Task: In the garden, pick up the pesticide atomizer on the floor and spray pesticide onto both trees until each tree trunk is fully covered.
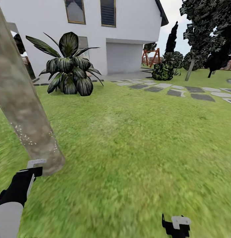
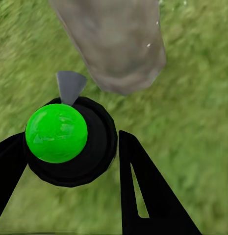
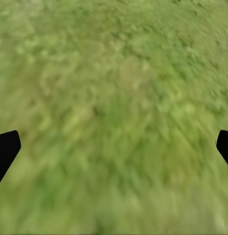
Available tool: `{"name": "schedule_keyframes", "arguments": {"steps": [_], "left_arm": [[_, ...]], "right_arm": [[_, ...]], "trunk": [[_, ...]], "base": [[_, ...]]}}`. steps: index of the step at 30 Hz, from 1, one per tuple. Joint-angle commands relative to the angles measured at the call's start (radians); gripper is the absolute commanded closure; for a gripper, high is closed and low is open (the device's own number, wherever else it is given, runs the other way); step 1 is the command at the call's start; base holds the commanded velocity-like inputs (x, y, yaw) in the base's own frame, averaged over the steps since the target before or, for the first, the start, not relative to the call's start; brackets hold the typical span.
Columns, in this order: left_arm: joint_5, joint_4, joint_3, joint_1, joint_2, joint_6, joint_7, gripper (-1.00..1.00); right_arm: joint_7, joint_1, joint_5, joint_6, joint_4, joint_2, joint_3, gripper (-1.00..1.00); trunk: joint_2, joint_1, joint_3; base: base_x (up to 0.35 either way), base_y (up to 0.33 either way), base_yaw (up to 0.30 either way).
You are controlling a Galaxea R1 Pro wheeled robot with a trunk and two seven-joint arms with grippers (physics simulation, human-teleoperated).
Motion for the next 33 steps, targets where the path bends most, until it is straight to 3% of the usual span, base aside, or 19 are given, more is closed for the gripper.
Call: {"name": "schedule_keyframes", "arguments": {"steps": [1,15,28,33], "left_arm": [[0.000,0.000,0.000,0.000,0.001,0.000,0.000,1.00],[0.000,0.000,0.002,0.000,0.003,0.000,0.000,1.00],[0.000,0.000,0.002,0.000,0.003,0.000,0.000,1.00],[0.001,0.000,0.003,0.000,0.004,0.000,0.007,1.00]], "right_arm": [[0.000,0.000,0.000,0.000,0.000,0.000,0.001,-1.00],[0.000,0.000,0.000,0.001,0.000,0.000,0.001,-1.00],[0.000,0.000,0.000,0.000,0.000,0.000,0.001,-1.00],[0.000,0.000,0.000,0.000,0.000,0.000,0.001,-1.00]], "trunk": [[0.000,0.000,0.000],[0.000,0.000,0.000],[0.000,0.000,0.000],[0.000,0.000,0.000]], "base": [[0.179,-0.240,0.276],[0.179,-0.239,0.276],[0.201,-0.223,0.021],[0.229,-0.199,0.198]]}}
